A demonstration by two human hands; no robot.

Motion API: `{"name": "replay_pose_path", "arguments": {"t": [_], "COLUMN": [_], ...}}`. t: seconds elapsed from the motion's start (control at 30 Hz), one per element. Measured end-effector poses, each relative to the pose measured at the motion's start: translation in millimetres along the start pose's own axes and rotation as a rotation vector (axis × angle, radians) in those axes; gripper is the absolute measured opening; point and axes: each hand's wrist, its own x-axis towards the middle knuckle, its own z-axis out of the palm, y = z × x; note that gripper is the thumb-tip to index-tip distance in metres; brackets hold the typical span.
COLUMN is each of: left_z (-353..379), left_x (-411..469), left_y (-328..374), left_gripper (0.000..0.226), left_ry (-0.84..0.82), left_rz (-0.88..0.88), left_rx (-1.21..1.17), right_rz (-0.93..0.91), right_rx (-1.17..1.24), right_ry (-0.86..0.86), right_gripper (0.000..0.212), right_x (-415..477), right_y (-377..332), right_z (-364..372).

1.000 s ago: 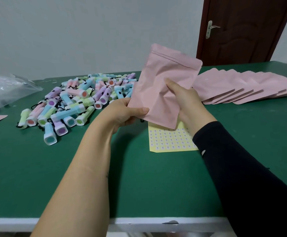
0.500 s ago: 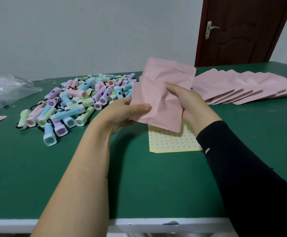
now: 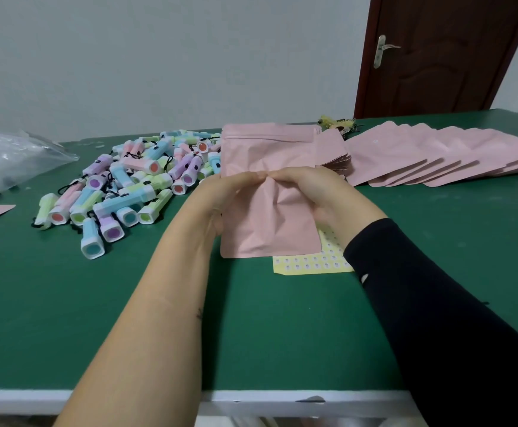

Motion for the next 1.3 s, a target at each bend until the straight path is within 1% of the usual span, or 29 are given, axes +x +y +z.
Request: {"name": "replay_pose_path", "arguments": {"t": [0.03,0.1,0.17,0.27,0.33,0.37,0.43,0.47,0.53,0.63,0.7,0.77,0.83,0.97,1.07,1.17,1.23,1.3], "left_z": [1,1,2,1,-1,-2,-4,-4,-3,-2,-2,-3,-5,-14,-19,-18,-17,-19], "left_x": [0,0,2,5,5,6,6,7,8,7,7,7,7,6,4,1,1,1], "left_y": [0,-1,-2,-3,-2,-1,-1,-1,-3,-4,-5,-4,-2,0,2,3,2,2], "left_gripper": [0.021,0.007,0.014,0.008,0.007,0.007,0.02,0.026,0.027,0.023,0.026,0.03,0.032,0.019,0.013,0.011,0.012,0.01], "left_ry": [0.019,0.048,0.056,0.063,0.061,0.066,0.069,0.067,0.072,0.085,0.091,0.097,0.119,0.181,0.22,0.239,0.267,0.307], "left_rz": [-0.021,-0.041,-0.046,-0.057,-0.043,-0.028,0.0,0.018,0.067,0.096,0.095,0.103,0.13,0.196,0.25,0.312,0.378,0.447], "left_rx": [0.0,-0.007,-0.009,-0.023,-0.016,-0.006,0.011,0.013,-0.005,-0.018,-0.008,-0.018,-0.037,-0.118,-0.116,-0.103,-0.046,0.105], "right_rz": [-0.013,-0.044,-0.054,-0.084,-0.114,-0.125,-0.122,-0.12,-0.125,-0.11,-0.102,-0.086,-0.081,-0.077,-0.072,-0.074,-0.082,-0.091], "right_rx": [-0.029,-0.064,-0.077,-0.104,-0.131,-0.144,-0.161,-0.157,-0.125,-0.132,-0.152,-0.127,-0.1,-0.08,-0.082,-0.086,-0.103,-0.14], "right_ry": [0.022,0.051,0.057,0.054,0.076,0.089,0.111,0.115,0.092,0.038,0.027,0.011,-0.018,-0.061,-0.07,-0.059,-0.043,-0.022], "right_gripper": [0.039,0.042,0.038,0.022,0.02,0.023,0.036,0.038,0.031,0.037,0.04,0.037,0.028,0.021,0.02,0.021,0.02,0.014], "right_x": [-1,-2,-4,-8,-11,-11,-9,-9,-8,-8,-6,-5,-5,-7,-9,-11,-12,-13], "right_y": [0,-1,-2,-3,-4,-4,-5,-5,-3,0,2,2,1,-2,-4,-6,-7,-7], "right_z": [2,4,4,5,8,9,11,10,10,9,8,5,5,8,11,11,9,5]}}
